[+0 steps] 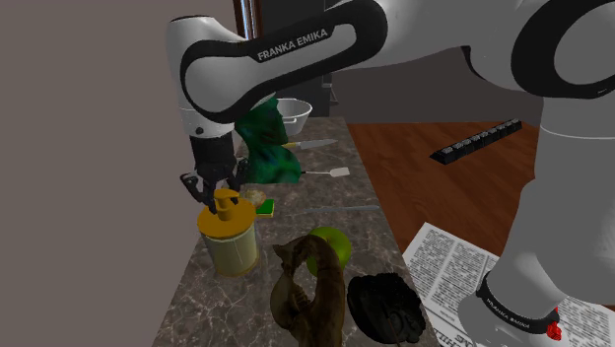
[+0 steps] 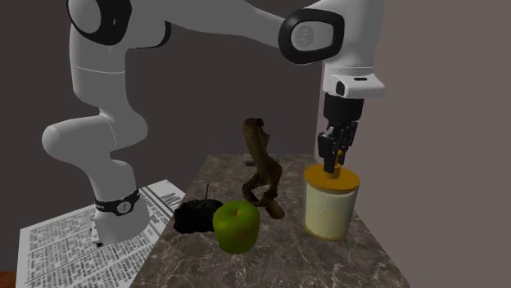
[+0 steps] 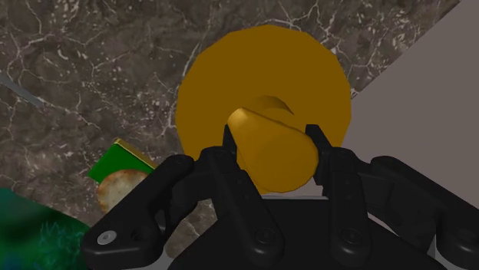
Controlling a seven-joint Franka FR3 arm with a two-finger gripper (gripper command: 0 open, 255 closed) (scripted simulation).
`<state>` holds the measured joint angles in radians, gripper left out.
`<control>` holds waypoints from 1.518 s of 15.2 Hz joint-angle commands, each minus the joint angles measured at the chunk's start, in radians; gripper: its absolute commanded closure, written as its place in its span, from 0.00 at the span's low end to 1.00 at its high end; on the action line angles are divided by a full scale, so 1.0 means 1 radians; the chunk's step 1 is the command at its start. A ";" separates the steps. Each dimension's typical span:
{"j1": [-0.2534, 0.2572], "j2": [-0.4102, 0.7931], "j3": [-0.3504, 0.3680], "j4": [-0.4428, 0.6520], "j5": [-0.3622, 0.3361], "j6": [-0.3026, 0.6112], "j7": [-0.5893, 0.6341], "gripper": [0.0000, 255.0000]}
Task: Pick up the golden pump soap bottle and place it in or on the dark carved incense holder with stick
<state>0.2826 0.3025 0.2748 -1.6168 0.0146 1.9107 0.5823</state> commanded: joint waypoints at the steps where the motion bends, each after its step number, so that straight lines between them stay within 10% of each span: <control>1: 0.000 -0.005 0.000 0.022 0.001 -0.026 0.000 1.00; 9: 0.001 -0.012 0.002 0.107 0.002 -0.118 0.005 1.00; 23: -0.016 -0.606 -0.007 -0.489 0.164 -0.101 -0.060 1.00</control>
<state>0.2642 -0.2623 0.2706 -2.0656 0.1685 1.8098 0.5274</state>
